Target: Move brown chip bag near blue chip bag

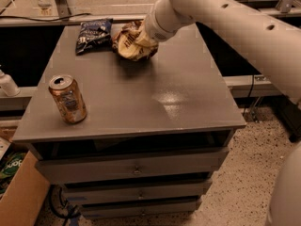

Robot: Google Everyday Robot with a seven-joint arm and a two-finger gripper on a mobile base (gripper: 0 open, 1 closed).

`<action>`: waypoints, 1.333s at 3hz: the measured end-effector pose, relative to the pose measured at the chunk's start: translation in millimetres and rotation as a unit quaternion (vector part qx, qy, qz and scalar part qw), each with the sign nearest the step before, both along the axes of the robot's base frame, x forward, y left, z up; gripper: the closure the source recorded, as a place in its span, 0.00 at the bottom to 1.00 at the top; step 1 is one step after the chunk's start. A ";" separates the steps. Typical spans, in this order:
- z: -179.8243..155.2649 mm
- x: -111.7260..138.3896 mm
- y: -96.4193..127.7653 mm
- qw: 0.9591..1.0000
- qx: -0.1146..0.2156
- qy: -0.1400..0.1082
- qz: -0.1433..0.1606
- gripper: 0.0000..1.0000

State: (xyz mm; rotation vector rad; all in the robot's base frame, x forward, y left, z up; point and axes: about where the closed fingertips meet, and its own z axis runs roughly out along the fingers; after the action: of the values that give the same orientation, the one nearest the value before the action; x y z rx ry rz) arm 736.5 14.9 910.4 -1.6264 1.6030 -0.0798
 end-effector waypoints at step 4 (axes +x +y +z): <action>-36.7 12.2 66.9 0.999 -0.009 0.019 0.035 0.58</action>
Offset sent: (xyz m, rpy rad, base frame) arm 0.0174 0.0733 -0.0500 -0.0063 0.0178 0.0744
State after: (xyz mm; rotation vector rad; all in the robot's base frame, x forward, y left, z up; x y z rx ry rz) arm 748.7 81.7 873.7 -1.7057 1.5777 -0.0274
